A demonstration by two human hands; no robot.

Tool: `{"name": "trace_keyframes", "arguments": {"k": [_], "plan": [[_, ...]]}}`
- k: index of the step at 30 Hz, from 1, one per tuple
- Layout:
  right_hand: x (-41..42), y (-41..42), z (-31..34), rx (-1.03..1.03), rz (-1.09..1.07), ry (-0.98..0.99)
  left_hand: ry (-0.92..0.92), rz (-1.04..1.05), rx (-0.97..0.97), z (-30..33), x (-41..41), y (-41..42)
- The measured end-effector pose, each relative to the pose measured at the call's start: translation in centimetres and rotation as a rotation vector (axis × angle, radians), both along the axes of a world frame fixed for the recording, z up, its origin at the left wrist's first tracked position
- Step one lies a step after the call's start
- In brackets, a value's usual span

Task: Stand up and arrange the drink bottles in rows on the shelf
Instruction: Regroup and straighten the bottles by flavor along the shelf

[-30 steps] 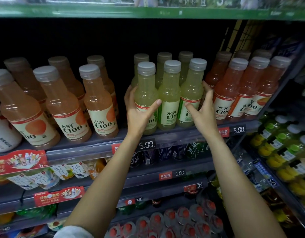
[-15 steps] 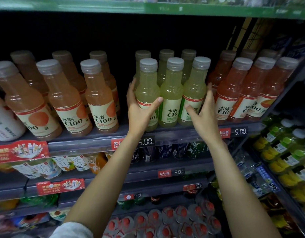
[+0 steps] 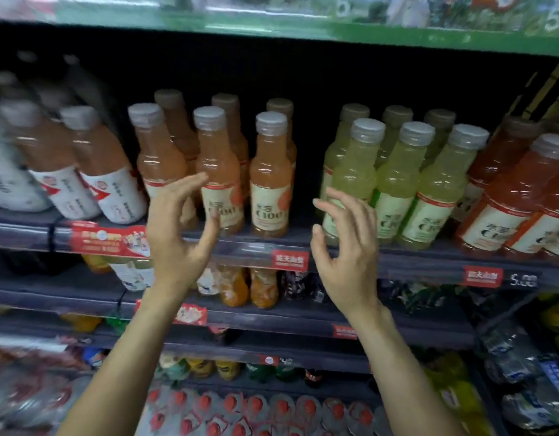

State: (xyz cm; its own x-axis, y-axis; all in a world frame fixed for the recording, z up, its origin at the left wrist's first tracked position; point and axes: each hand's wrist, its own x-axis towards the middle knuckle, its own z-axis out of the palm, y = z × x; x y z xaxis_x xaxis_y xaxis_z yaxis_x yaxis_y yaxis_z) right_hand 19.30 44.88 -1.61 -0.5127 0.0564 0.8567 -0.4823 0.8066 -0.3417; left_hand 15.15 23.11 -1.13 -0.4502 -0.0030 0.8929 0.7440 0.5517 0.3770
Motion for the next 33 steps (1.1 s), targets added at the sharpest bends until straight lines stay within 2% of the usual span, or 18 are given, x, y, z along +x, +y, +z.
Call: {"name": "trace_keyframes", "arguments": {"k": [4, 8, 13, 23, 33], "plan": [[-2.4, -4.0, -0.2, -0.08, -0.018, -0.123, -0.082, 0.101, 0.086, 0.0, -3.0, -4.8], [-4.8, -7.0, -0.7, -0.239, -0.049, -0.231, -0.314, -0.091, 0.223, -0.3, -6.2, -7.1], [-6.7, -8.1, -1.0, -0.301, -0.126, -0.215, -0.561, -0.243, 0.3, -1.3, -8.8, -7.9], [-7.1, -8.9, -0.7, -0.368, -0.144, -0.282, -0.622, -0.402, 0.27, -1.8, -11.9, -8.2], [-7.1, -8.1, -0.5, -0.379, -0.071, -0.339, -0.693, -0.526, 0.203, -1.3, -13.0, -7.8]]}}
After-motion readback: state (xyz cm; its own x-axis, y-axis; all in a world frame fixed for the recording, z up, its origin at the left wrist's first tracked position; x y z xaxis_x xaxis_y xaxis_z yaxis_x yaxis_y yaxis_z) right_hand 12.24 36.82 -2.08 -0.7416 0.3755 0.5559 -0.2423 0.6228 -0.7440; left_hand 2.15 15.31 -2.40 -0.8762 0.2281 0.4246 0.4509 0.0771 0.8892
